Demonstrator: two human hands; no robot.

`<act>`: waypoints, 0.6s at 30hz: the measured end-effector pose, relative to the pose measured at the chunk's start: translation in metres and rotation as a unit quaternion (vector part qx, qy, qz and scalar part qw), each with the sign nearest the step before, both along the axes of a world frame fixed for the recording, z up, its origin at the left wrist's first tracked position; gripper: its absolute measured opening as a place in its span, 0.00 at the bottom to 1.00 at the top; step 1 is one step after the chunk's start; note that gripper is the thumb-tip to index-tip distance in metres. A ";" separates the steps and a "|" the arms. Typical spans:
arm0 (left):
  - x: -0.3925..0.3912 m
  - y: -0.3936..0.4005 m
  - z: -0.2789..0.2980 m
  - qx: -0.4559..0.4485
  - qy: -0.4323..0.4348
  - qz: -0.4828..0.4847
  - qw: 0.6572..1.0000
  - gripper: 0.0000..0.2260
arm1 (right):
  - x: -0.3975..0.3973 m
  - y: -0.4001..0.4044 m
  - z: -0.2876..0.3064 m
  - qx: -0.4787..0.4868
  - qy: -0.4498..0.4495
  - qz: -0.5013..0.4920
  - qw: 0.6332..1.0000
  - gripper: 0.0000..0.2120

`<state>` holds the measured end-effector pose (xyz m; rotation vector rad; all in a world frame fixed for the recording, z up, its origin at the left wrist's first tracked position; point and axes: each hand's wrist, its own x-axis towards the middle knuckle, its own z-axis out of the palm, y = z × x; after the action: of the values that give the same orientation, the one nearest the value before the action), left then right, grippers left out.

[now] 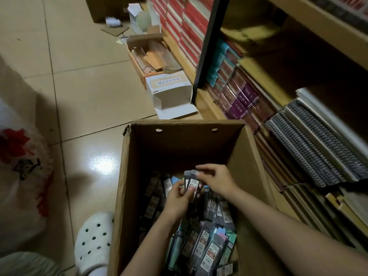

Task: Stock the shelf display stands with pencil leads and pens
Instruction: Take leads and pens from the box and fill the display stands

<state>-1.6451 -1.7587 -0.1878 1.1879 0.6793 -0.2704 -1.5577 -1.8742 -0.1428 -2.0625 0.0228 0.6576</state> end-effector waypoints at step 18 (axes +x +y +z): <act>0.001 0.019 -0.040 0.134 0.087 0.120 0.980 0.06 | -0.036 0.023 -0.069 -0.337 -0.084 0.101 0.932 0.32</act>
<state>-1.6437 -1.7400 -0.2281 1.3322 1.0288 -0.0811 -1.5937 -1.8517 -0.2119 -2.8097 -0.0732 0.6499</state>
